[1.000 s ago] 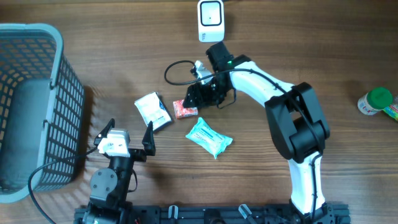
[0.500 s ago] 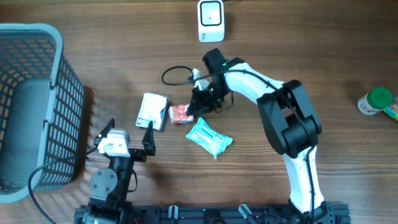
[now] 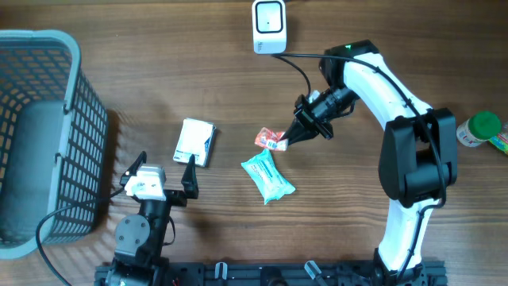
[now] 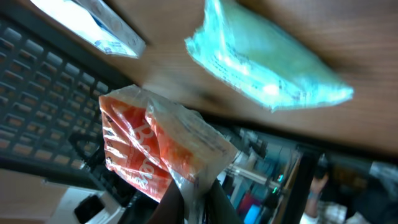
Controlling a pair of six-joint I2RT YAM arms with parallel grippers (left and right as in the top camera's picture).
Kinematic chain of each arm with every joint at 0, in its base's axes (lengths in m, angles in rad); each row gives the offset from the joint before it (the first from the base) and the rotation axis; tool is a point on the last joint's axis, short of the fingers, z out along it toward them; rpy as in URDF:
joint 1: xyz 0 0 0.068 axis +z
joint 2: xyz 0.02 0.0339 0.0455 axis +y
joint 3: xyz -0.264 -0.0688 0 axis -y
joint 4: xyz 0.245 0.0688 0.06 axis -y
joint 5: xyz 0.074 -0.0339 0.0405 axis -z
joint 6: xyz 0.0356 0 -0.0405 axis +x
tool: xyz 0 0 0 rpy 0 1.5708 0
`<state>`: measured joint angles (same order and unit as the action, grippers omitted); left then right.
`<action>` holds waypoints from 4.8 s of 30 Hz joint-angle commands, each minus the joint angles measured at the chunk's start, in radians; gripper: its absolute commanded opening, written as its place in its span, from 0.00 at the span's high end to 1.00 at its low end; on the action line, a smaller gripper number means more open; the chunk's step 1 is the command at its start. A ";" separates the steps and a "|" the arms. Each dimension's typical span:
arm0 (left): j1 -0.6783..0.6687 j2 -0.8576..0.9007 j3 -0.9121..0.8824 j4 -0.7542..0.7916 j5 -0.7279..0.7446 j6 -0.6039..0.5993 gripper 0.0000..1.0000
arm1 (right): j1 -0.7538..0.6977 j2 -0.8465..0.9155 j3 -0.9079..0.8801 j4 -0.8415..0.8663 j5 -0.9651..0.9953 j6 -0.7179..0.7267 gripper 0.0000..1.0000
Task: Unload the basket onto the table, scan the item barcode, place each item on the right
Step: 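Lift the red tissue pack and hold it over the scanner, then carry the red tissue pack right and drop it at the table edge, then reach the right gripper down to the green wipes pack and grasp it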
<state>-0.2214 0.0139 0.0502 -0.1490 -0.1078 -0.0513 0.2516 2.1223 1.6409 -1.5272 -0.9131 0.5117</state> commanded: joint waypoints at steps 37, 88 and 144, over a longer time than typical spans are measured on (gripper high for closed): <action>-0.003 -0.007 -0.007 0.003 -0.006 -0.010 0.00 | 0.007 -0.129 0.353 0.723 0.636 -0.312 0.95; -0.003 -0.007 -0.007 0.003 -0.006 -0.010 0.00 | -0.001 -0.008 0.320 1.134 0.763 -0.617 0.96; -0.003 -0.007 -0.007 0.003 -0.006 -0.010 0.00 | 0.204 -0.215 -0.494 0.700 0.189 -0.680 0.16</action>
<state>-0.2214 0.0139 0.0494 -0.1493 -0.1078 -0.0509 0.4538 1.9011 1.1904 -0.8574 -0.6197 -0.1623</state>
